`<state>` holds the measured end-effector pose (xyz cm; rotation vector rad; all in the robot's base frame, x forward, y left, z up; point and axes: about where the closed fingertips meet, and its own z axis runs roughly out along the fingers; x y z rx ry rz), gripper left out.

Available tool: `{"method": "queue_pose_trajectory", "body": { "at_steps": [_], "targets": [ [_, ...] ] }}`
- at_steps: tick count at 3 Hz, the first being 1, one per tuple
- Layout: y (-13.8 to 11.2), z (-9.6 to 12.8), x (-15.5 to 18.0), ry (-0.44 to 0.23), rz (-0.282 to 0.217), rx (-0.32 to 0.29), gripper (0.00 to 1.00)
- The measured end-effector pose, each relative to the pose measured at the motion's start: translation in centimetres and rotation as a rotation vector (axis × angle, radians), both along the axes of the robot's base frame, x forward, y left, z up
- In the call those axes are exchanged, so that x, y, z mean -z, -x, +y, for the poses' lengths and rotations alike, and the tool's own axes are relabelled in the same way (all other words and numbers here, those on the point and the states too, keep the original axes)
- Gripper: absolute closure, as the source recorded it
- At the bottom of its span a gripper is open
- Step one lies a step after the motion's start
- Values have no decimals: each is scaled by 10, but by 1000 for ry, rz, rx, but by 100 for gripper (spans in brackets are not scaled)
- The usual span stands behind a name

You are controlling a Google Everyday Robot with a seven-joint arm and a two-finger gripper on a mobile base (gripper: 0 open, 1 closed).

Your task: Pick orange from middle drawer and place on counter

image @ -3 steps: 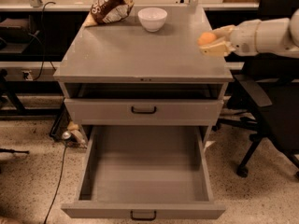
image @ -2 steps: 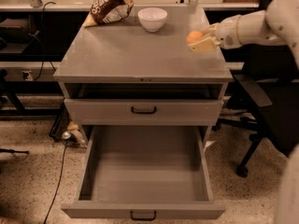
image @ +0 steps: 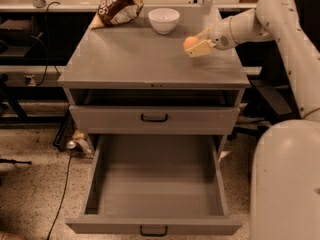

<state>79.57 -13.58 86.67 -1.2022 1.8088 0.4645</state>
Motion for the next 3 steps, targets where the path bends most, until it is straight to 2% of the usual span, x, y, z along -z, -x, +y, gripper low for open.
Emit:
{"method": "queue_pose_trajectory", "body": {
  "at_steps": [2, 3],
  "targets": [
    [-22, 17, 20, 53, 27, 3, 100],
    [-26, 21, 26, 60, 45, -2, 78]
  ]
}}
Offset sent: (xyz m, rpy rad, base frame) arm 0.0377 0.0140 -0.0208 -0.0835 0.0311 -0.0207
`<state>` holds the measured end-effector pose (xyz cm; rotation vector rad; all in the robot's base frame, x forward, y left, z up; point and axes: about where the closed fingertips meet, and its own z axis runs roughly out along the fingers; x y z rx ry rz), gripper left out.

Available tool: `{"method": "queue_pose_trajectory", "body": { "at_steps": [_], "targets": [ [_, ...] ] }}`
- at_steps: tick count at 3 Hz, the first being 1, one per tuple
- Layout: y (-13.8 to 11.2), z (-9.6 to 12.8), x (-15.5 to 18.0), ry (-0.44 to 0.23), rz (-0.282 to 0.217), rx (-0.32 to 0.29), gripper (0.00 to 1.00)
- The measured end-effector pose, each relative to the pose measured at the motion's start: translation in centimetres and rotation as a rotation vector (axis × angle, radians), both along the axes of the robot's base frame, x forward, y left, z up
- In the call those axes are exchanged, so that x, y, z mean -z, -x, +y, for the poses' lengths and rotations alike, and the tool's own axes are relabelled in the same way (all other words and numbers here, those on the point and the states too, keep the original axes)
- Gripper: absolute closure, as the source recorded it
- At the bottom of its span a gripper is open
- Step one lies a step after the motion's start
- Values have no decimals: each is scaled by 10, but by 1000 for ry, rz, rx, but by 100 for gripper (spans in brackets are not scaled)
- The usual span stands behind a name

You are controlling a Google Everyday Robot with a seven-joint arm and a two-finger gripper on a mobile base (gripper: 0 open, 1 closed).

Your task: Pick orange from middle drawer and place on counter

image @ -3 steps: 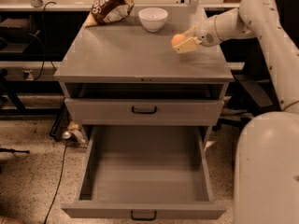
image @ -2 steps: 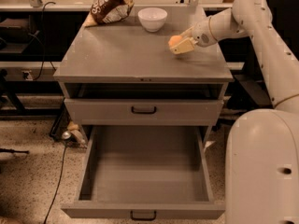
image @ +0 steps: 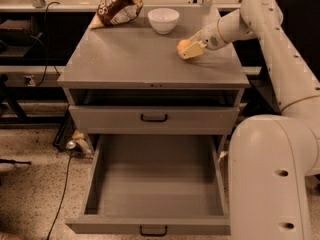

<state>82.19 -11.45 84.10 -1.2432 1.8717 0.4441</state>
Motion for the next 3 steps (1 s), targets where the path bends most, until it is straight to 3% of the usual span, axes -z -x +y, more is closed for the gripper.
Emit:
{"method": "queue_pose_trajectory", "body": {
  "at_steps": [1, 3],
  "targets": [
    [-2, 2, 2, -2, 12, -9, 47],
    [-2, 0, 2, -19, 26, -22, 0]
  ]
}}
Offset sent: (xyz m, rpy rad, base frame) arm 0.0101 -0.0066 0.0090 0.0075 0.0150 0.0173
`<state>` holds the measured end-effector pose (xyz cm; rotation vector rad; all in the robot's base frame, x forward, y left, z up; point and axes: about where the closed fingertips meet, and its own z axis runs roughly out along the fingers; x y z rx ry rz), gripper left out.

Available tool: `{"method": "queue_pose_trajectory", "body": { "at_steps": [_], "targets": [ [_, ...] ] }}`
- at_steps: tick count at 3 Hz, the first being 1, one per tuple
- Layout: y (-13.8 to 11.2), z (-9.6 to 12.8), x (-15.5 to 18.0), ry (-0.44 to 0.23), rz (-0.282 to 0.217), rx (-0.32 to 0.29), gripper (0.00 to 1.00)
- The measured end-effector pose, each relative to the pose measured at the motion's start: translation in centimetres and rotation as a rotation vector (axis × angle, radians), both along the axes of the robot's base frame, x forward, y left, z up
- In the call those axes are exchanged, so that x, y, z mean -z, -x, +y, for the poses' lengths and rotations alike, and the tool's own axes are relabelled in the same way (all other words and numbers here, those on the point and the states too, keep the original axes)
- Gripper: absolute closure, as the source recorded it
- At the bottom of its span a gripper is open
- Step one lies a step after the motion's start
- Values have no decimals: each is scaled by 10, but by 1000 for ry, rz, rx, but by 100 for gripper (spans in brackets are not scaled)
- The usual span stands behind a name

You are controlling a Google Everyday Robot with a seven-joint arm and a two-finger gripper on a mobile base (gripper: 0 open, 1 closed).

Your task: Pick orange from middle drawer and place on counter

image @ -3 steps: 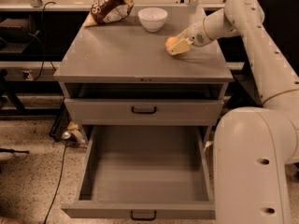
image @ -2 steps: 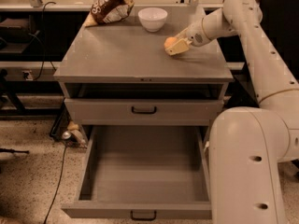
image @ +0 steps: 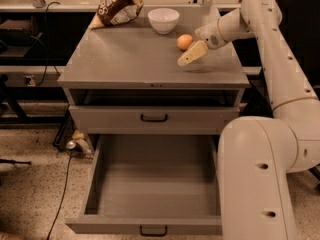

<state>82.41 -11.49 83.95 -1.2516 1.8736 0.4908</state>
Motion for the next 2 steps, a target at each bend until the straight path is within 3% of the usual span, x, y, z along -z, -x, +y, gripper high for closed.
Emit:
{"method": "queue_pose_trajectory", "body": {
  "at_steps": [2],
  "targets": [
    [0, -11, -5, -24, -9, 14, 0]
  ]
}}
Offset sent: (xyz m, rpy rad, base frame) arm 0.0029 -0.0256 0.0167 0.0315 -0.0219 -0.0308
